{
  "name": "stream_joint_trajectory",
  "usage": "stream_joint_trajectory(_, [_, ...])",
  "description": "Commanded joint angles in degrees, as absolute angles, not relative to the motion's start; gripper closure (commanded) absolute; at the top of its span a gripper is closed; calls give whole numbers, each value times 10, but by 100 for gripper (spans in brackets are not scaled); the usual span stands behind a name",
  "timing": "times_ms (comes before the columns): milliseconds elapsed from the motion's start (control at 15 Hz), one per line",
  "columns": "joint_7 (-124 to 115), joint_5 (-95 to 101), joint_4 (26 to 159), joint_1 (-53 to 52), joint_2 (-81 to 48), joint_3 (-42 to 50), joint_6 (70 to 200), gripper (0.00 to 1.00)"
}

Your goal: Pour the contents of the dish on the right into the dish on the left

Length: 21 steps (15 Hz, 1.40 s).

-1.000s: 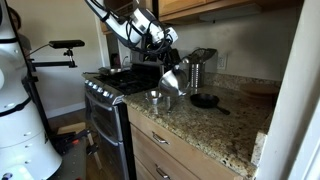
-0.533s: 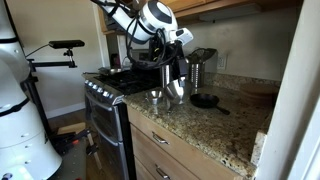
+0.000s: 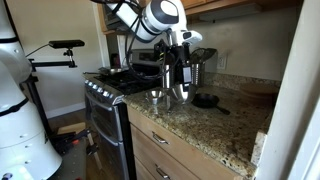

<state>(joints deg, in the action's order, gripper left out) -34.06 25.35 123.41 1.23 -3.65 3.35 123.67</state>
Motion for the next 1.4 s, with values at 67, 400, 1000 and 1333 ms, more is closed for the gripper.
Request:
stream_joint_trajectory(67, [-299,191,1278,30,-20,47,1310,93])
stream_joint_trajectory(400, [-262,137,1303,42,-32,62,1366,93])
stream_joint_trajectory(1000, [-244,101,1305,44,-78,75,1423,93])
stream_joint_trajectory(1333, [-246,102,1302,42,-96,84,1438,67])
